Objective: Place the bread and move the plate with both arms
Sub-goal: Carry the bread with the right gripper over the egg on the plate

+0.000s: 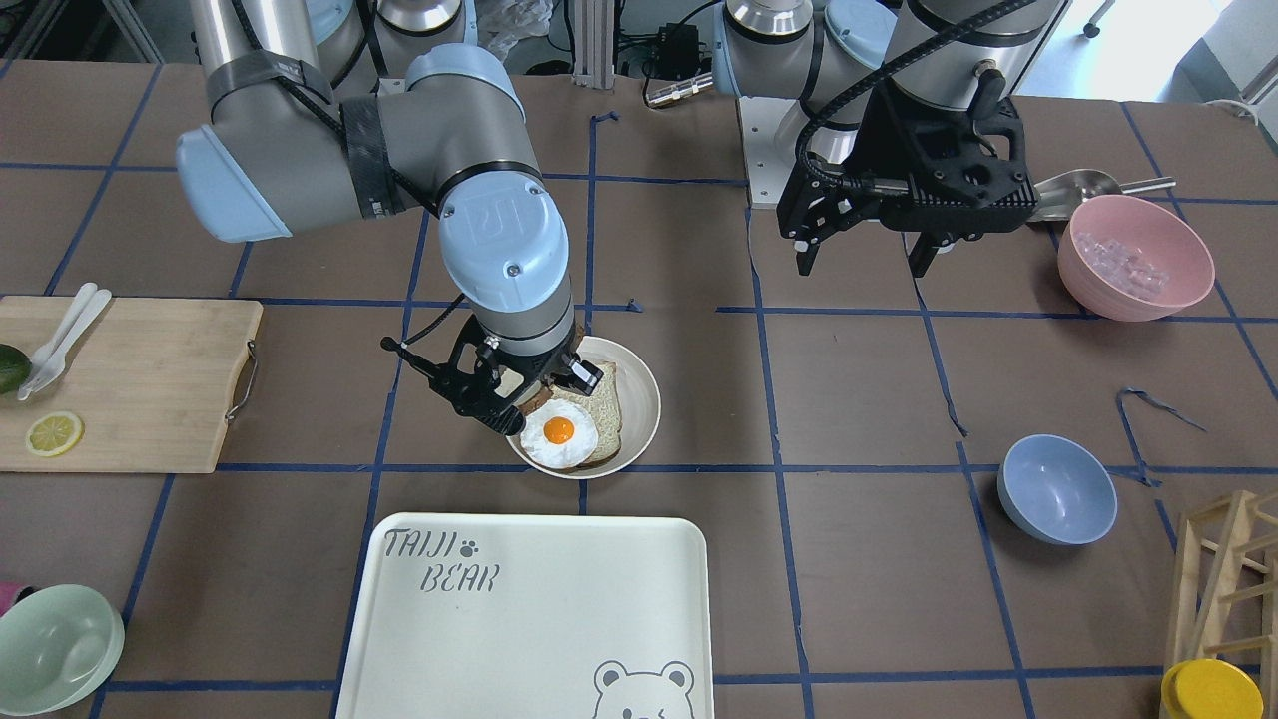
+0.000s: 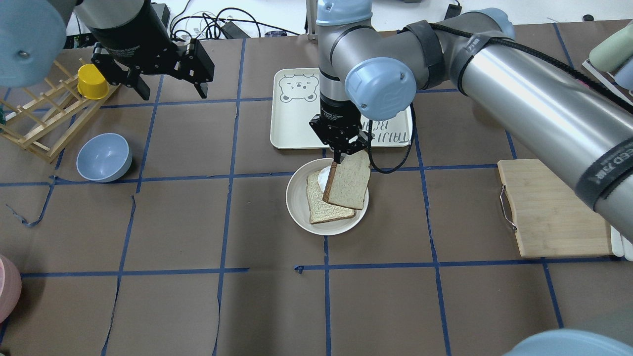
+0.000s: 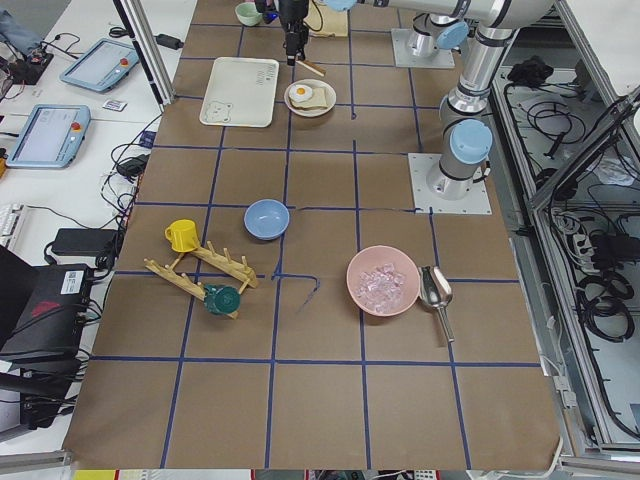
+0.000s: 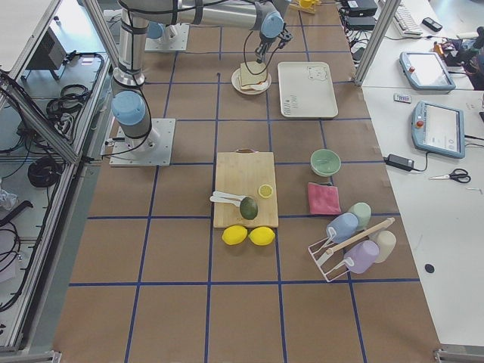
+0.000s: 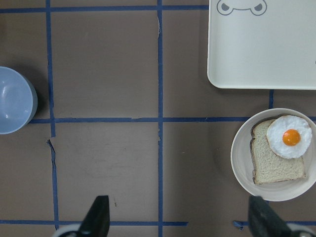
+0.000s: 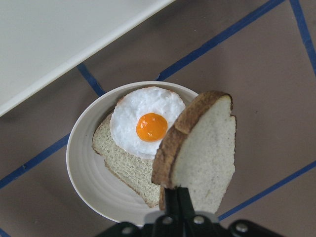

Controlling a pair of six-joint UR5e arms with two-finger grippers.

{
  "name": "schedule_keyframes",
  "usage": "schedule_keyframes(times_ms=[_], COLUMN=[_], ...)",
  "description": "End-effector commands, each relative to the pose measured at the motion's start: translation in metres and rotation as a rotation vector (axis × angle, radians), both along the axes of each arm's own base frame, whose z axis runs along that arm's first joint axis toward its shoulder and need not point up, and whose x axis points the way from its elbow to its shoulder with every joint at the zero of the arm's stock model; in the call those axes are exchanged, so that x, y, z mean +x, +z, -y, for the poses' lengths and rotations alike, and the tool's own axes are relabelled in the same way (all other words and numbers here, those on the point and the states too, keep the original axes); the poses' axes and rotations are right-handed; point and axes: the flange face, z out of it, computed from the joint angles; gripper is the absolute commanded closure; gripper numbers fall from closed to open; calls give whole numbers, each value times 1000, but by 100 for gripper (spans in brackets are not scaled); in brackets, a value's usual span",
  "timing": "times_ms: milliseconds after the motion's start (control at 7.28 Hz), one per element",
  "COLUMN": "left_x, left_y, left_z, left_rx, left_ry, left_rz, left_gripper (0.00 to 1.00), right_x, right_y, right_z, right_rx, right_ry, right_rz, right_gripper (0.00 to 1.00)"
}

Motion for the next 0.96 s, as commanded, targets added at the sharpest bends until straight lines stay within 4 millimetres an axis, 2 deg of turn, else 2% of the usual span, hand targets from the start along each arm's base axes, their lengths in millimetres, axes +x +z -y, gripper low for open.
schedule_keyframes(times_ms=[0,412,550,687,824], left_x=[0,0,0,0,0], left_y=[0,0,0,0,0], left_z=[0,0,0,0,0], left_rx=[1,-1,1,0,-1], left_ry=[0,1,1,1,1], left_rz=[-1,-4,-4,-6,-4], left_gripper=[0,0,0,0,0], right_x=[7,16,22,25,35], right_y=[-20,-38,-45,-49,-50], right_z=[6,4,3,1,-2], right_rx=[1,24,32,42,57], right_ry=[0,15,26,28,22], right_rz=[0,-8,-11,-3,51], right_gripper=[100,100,91,75,76])
